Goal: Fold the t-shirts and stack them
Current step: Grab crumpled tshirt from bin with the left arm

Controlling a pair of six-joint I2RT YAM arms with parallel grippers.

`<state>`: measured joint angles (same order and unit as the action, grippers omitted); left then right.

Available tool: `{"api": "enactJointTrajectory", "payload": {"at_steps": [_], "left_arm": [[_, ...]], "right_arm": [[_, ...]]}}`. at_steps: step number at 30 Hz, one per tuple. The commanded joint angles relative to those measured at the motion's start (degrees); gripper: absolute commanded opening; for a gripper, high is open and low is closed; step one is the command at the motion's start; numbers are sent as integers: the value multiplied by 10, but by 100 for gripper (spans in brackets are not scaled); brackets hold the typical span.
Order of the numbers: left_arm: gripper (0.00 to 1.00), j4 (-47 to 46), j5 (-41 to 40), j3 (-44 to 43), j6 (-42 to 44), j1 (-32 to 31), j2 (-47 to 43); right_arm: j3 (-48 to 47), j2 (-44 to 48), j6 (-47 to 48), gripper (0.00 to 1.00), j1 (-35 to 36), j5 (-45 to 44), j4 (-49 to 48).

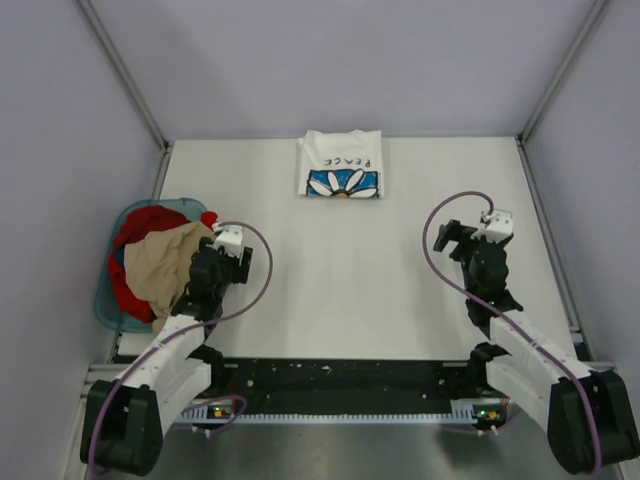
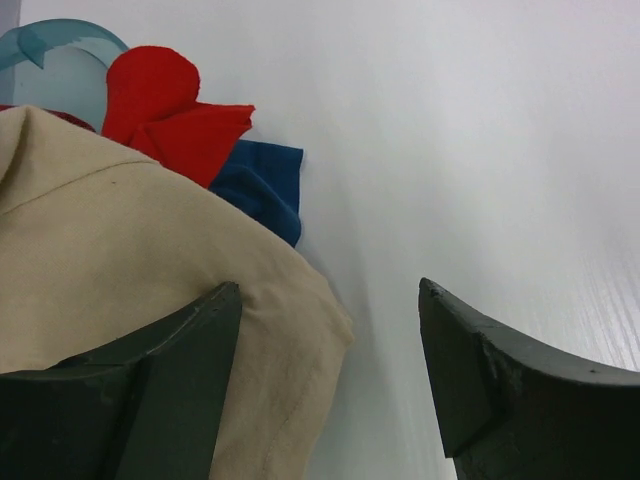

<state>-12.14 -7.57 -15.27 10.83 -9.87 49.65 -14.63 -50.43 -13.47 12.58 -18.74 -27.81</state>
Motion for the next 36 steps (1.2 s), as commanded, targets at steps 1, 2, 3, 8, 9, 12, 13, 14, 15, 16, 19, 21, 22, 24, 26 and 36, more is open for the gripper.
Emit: {"api": "enactJointTrajectory", "payload": {"at_steps": [1,2,3,8,9,12,13,14,15,16,19,21,22,24,26,36], "left_arm": [[75,67,42,-47,25,2,17],[72,135,69,-88,80,1,22],[72,221,99,-144,139,1,26],[71,523,215,-392,291,2,64],[71,568,195,-432,294,2,81],[72,625,43,-526,245,5,129],[74,629,-10,-540,235,12,146],[75,629,-46,-547,225,24,164],[77,624,-81,-551,220,41,185],[78,615,-109,-550,214,60,207],[78,600,-124,-568,195,128,278],[78,610,-95,-593,176,164,322],[78,618,-81,-603,169,175,344],[76,634,-64,-617,165,185,376],[65,631,-74,-615,168,186,396],[0,629,-67,-672,191,187,265]], "right_arm": [[-11,-4,8,99,-2,11,-17],[-13,-4,11,99,-1,17,-14],[-17,-5,13,99,-2,23,-2],[-51,-19,12,99,-2,52,42],[-63,-24,12,99,-1,57,52],[-87,-35,13,99,-1,77,88],[-91,-40,13,98,-2,85,93],[-92,-41,13,98,-2,88,93],[-93,-46,13,98,-1,92,89],[-94,-50,13,98,-2,94,87],[-105,-70,18,98,-2,99,91],[-117,-81,21,98,-2,107,107],[-122,-84,24,98,-1,109,113],[-125,-89,26,98,-1,108,119],[-123,-87,28,98,-1,103,118],[-136,-76,30,98,-1,113,133]]}}
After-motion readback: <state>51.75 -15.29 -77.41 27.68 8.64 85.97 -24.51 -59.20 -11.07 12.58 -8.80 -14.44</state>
